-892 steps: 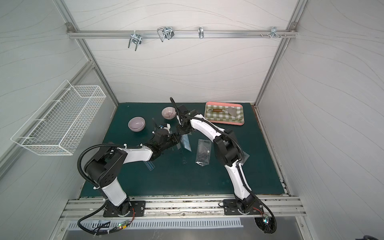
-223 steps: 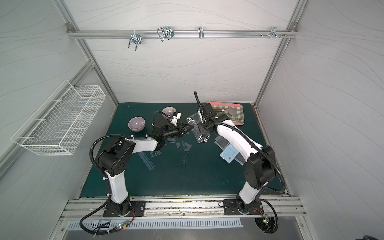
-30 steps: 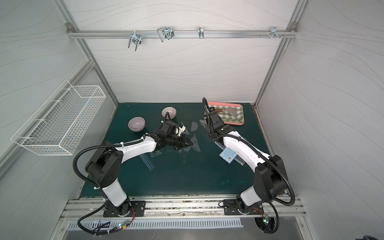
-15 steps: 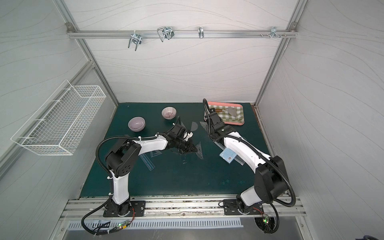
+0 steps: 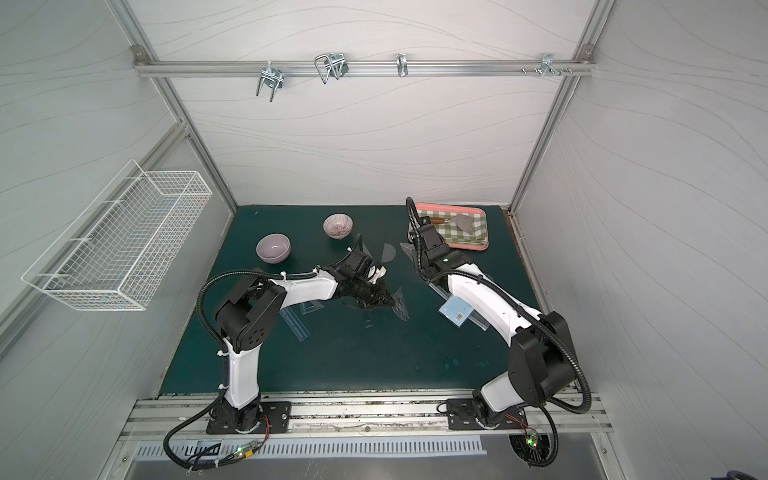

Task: Open the ruler set and take out the ruler
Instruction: Place the ruler at the center of the board.

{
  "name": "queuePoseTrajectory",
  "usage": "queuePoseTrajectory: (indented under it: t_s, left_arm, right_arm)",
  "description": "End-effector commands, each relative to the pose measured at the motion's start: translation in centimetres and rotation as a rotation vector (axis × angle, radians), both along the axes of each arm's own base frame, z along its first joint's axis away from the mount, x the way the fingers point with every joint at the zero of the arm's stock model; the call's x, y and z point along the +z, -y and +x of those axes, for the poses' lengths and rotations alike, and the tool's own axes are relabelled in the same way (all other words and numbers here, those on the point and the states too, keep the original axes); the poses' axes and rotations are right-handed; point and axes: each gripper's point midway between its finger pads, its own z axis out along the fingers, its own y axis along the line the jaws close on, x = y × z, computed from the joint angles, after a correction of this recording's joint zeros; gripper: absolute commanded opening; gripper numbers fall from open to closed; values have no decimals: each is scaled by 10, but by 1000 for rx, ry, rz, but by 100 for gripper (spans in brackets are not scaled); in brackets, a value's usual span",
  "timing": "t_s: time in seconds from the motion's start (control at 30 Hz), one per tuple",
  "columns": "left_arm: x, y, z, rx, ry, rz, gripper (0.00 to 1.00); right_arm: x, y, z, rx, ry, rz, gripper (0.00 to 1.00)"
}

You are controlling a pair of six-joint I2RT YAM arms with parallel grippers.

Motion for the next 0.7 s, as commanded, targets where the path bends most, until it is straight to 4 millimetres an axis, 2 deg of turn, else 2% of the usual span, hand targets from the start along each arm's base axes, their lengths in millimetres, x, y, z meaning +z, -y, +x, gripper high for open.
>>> queuePoseTrajectory:
  t_s: [0.0, 0.1, 0.37, 0.53, 0.67]
  left_arm:
    - [11, 11, 11, -16, 50, -25, 13]
    - [11, 12, 12, -16, 51, -26, 12]
    - [17, 11, 11, -18, 64, -30, 0]
    - [22, 9, 10, -19, 70, -30, 0]
    - [34, 2, 10, -6, 87, -37, 0]
  right_arm:
    - [11, 5, 0, -7, 28, 3, 0]
    - [12, 5, 0, -5, 28, 3, 0]
    - [12, 3, 1, 0, 27, 1, 0]
    - [13, 2, 2, 4, 27, 4, 0]
    - [14, 2, 2, 3, 29, 3, 0]
